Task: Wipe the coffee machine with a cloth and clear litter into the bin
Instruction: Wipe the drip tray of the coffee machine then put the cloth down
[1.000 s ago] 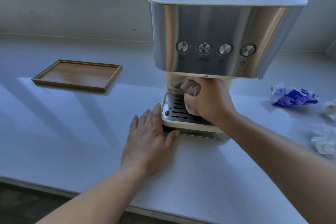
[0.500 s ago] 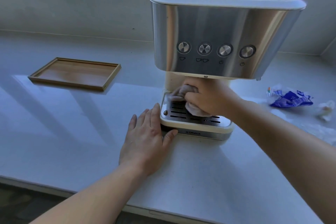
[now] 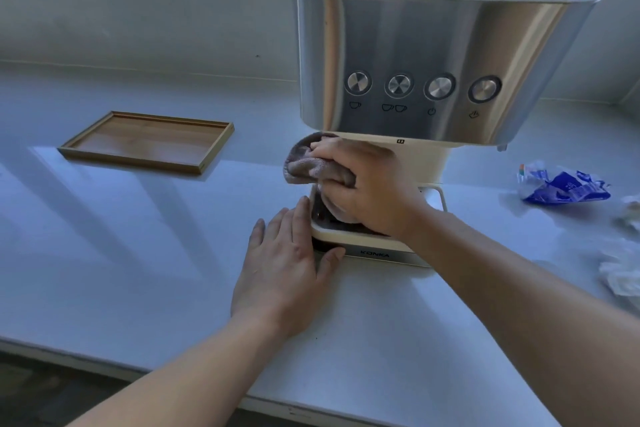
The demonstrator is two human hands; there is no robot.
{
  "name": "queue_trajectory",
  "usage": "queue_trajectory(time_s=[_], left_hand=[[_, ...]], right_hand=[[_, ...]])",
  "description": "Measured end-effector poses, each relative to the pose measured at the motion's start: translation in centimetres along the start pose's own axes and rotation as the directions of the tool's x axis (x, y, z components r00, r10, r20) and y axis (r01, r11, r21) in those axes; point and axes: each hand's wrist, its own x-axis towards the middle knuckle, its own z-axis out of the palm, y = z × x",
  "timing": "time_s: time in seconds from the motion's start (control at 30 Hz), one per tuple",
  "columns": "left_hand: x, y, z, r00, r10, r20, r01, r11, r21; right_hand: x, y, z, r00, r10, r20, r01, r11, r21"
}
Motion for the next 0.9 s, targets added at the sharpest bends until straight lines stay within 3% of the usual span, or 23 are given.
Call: queue_trajectory(time_s=[0.1,0.17,0.33,0.4,0.5,0.67,0.7,0.8,0.9], left_hand=[[0.0,-0.1,0.0,1.000,0.001,0.009,-0.001,1.000,0.000],[0.0,0.0,0.0,1.000,-0.006,0.004,0.006,1.000,-0.019],[0.0,0.0,0.2,1.000,-0.004,0.005,0.004,0.999,-0.034],[0.0,0.0,0.2,1.000,-0.002,0.005,0.002,0.999,-0.032],[-0.1,0.0,0.0,1.000,-0.001,0.002,0.001,1.000,-0.019],[-0.1,0.0,0.0,1.000,0.014,-0.001,-0.014,1.000,-0.018],[0.0,0.0,0.0,1.000,0.012,0.001,-0.012,1.000,-0.022],[-0.1,0.1,-0.1,1.000,-0.001,0.009,0.002,0.999,-0.040],[0.0,0.1,0.0,1.000,-0.004,0.013,0.005,0.999,-0.042]], right_hand=[[0.8,0.4,-1.0,0.984,-0.124,0.129,0.144,0.977,-0.155],[0.2,1.0,-2.4,0.976,-0.120,0.180,0.156,0.967,-0.201],[-4.1,3.5,-5.6,0.975,0.192,0.114,-0.169,0.968,-0.183],[-3.7,3.3,-5.3,0.973,0.219,0.075,-0.206,0.967,-0.148],[-1.1,1.1,-3.1,0.994,0.082,0.075,-0.077,0.994,-0.072],[1.8,-0.5,-1.5,0.972,-0.086,0.220,0.121,0.982,-0.148],[1.3,0.1,-1.8,0.970,-0.065,0.233,0.100,0.985,-0.142],[-1.7,2.4,-3.9,0.955,0.173,0.241,-0.155,0.984,-0.090],[-3.0,3.4,-5.0,0.951,0.272,0.148,-0.259,0.961,-0.100]])
